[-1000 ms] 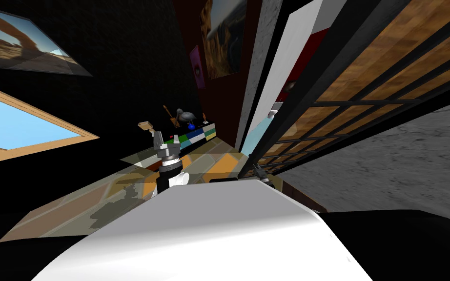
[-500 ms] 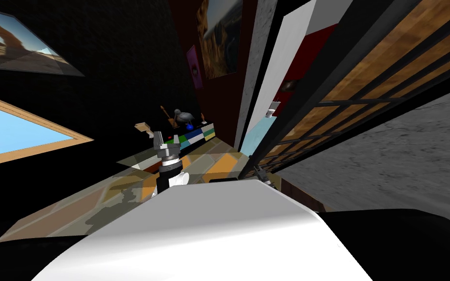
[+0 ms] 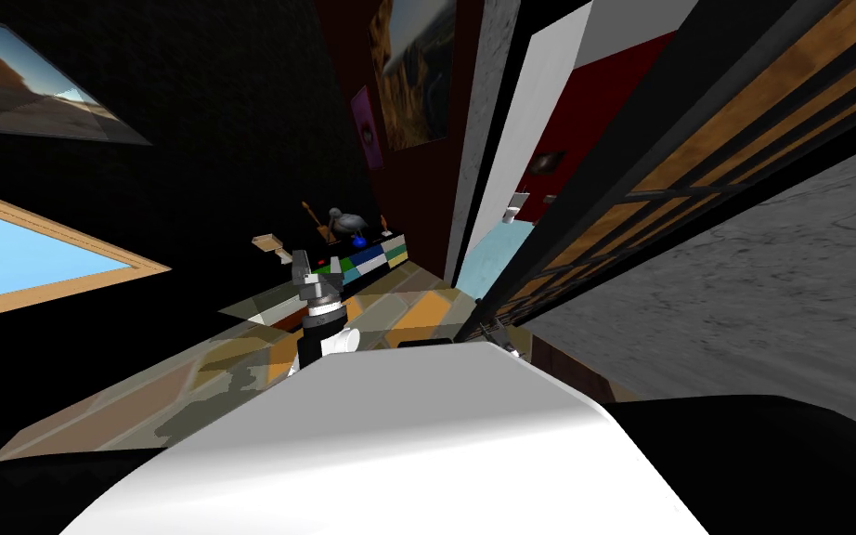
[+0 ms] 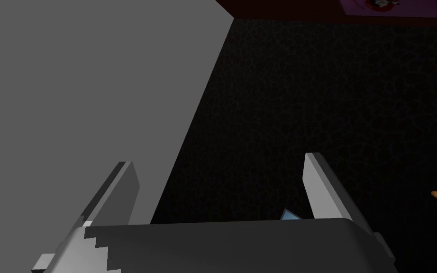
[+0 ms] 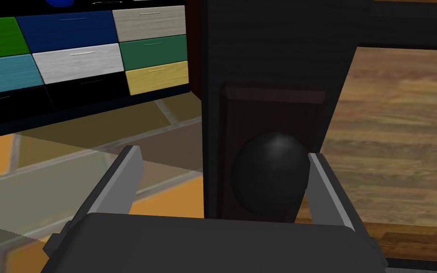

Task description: Pull the door open

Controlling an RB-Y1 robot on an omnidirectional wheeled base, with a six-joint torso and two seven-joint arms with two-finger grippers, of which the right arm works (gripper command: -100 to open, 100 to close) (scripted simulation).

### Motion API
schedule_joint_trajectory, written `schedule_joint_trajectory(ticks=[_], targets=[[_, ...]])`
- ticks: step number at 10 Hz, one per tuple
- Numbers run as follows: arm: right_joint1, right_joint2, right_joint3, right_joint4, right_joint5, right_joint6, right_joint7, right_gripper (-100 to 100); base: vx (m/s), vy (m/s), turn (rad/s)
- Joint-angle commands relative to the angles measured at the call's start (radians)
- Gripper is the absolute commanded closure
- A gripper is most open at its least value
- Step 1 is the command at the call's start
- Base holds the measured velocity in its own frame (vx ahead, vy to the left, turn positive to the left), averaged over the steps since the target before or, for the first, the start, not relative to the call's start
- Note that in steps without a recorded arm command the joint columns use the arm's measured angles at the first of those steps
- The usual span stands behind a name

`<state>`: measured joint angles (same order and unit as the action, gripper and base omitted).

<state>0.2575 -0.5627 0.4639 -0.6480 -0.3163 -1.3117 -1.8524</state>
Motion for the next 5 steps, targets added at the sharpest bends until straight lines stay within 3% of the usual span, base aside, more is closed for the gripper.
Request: schedule_joint_trajectory(ticks=[1, 4, 5], targets=[[0.017, 0.005, 0.029, 0.000, 0.022, -0.037, -0.004, 100, -0.029, -0.024, -0.023], [0.033, -0.005, 0.053, 0.015, 0.045, -0.089, -0.012, 100, -0.046, -0.081, -0.024], [0.041, -0.010, 0.065, 0.022, 0.056, -0.114, -0.015, 100, -0.048, -0.190, 0.001]])
